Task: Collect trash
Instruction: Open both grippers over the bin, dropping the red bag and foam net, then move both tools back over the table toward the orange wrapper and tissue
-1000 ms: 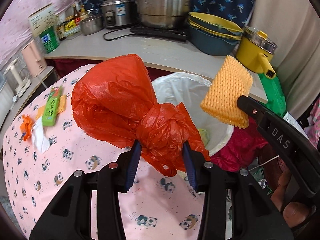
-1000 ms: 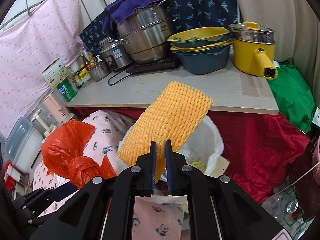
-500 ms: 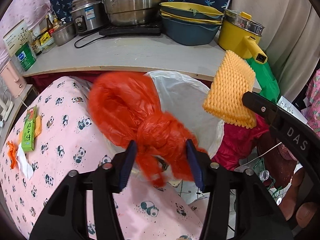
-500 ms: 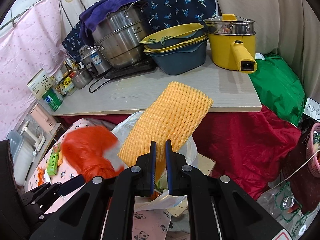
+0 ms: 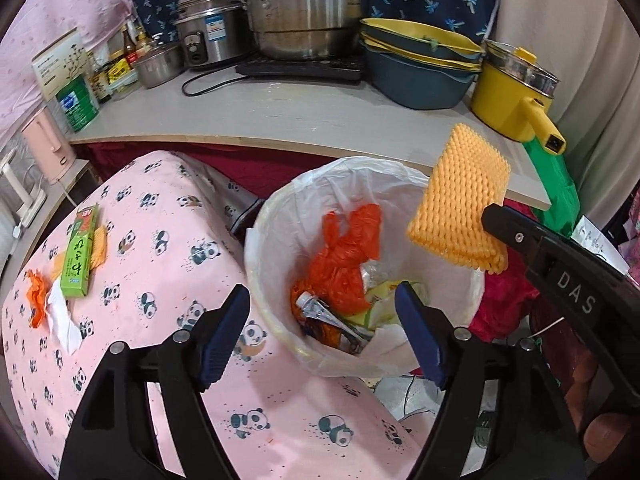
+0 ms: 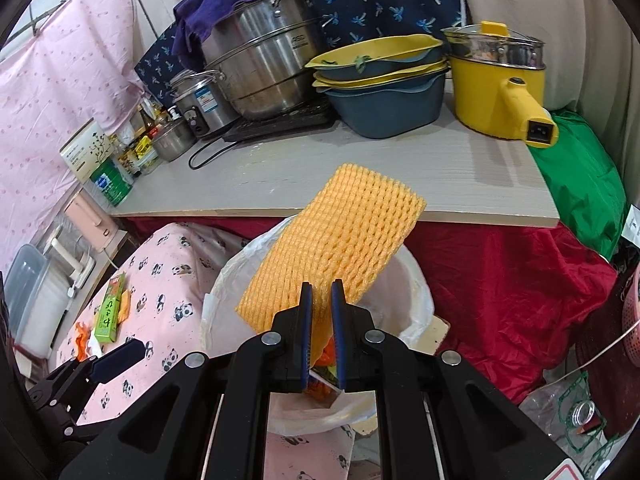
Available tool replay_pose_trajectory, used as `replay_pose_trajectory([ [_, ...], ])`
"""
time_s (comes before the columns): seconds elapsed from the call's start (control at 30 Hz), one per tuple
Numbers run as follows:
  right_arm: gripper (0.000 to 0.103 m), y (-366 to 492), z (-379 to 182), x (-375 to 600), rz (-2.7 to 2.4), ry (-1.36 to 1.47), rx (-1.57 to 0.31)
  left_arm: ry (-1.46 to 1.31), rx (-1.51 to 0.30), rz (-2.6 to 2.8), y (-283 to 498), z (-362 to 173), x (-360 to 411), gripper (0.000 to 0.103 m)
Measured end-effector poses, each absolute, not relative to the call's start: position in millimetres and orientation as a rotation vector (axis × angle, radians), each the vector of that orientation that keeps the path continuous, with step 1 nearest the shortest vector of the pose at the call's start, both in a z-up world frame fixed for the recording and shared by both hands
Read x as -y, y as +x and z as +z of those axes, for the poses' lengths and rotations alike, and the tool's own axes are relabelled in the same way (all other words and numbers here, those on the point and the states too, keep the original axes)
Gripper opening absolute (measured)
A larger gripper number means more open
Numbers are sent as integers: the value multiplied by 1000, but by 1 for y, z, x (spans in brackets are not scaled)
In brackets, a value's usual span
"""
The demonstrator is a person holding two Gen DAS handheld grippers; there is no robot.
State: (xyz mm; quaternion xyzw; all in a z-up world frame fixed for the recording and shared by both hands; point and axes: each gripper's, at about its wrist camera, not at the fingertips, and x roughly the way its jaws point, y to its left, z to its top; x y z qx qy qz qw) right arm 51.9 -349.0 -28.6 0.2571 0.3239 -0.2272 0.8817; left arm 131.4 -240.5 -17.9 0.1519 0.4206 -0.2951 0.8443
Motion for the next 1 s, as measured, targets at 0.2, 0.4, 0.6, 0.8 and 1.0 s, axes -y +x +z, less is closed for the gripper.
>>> replay_pose_trajectory([
  [0.2,23,66,-23,339,-446,523,-666,273,-894,-560,144,-16,219,79],
  [0.4,26,72,-14,331,-435,519,-651,241,-894,-529,152,-12,200,80],
  [0.6,33,76,-6,318,-421,500,-646,214,-889,-500,156,-7,183,80],
  [0.8,39,83,2,300,-392,479,-642,188,-881,-463,158,-2,159,80],
  [1.0,40,93,8,274,-347,453,-646,155,-879,-410,163,0,130,80],
])
